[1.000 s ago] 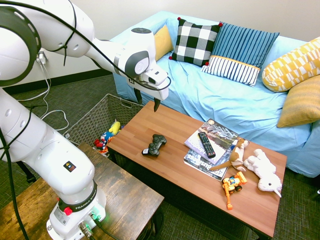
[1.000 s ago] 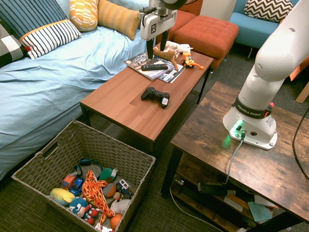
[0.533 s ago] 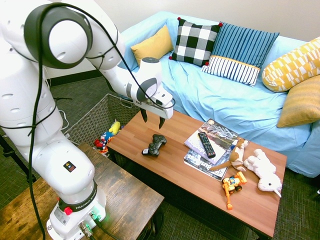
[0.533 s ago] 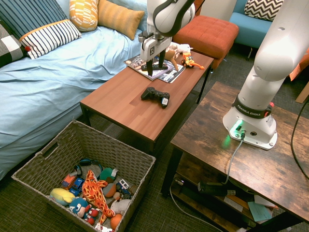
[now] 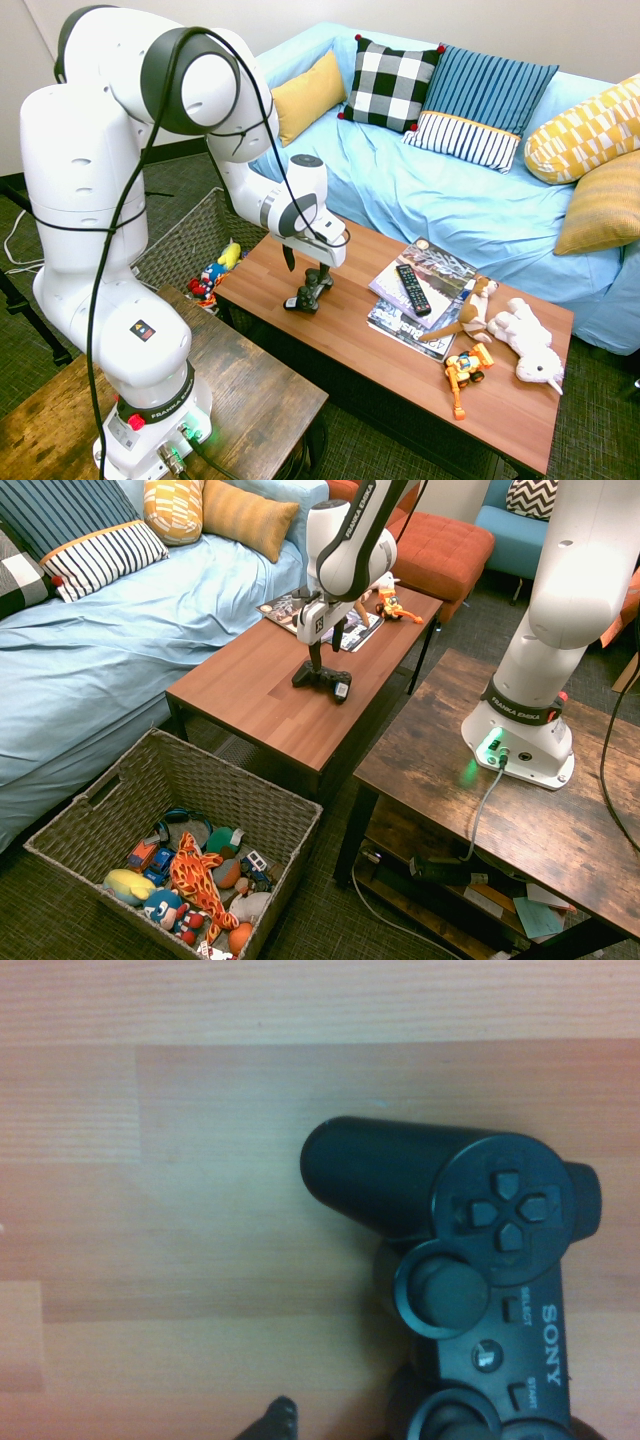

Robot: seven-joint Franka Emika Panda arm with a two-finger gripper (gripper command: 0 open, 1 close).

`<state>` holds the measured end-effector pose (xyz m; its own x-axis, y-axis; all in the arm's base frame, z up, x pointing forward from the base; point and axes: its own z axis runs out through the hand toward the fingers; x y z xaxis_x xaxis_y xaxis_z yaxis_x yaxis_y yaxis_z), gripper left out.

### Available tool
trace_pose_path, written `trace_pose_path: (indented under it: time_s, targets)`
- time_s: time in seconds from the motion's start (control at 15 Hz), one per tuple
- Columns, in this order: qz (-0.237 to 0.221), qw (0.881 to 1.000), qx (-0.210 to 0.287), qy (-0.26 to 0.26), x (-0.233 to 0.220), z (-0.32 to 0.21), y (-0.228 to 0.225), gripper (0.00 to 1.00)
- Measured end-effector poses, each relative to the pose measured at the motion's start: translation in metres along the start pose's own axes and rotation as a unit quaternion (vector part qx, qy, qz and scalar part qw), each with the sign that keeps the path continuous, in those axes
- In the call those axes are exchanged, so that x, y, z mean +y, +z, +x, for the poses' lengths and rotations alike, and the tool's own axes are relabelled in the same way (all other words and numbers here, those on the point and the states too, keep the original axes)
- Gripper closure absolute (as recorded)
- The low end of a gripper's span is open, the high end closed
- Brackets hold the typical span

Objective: Put the gamepad in the basket

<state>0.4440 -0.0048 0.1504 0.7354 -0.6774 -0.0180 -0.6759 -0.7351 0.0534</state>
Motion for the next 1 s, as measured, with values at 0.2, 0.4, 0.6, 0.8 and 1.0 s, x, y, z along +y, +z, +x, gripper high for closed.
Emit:
trace_pose_path:
  time_s: [0.2,0.4,0.6,0.8,1.0]
  targets:
    - [-0.013,1.0,-0.001,0.006,-0.003,0.006,0.025,0.0]
    - [-0.017,1.0,-0.007,0.015,-0.006,0.002,0.042,0.0]
    - [-0.018,1.0,-0.009,0.021,-0.008,0.006,0.048,1.0]
    - [-0.016,0.999,-0.011,0.027,-0.008,0.01,0.053,1.0]
    - [-0.014,0.999,-0.012,0.03,-0.007,0.011,0.059,1.0]
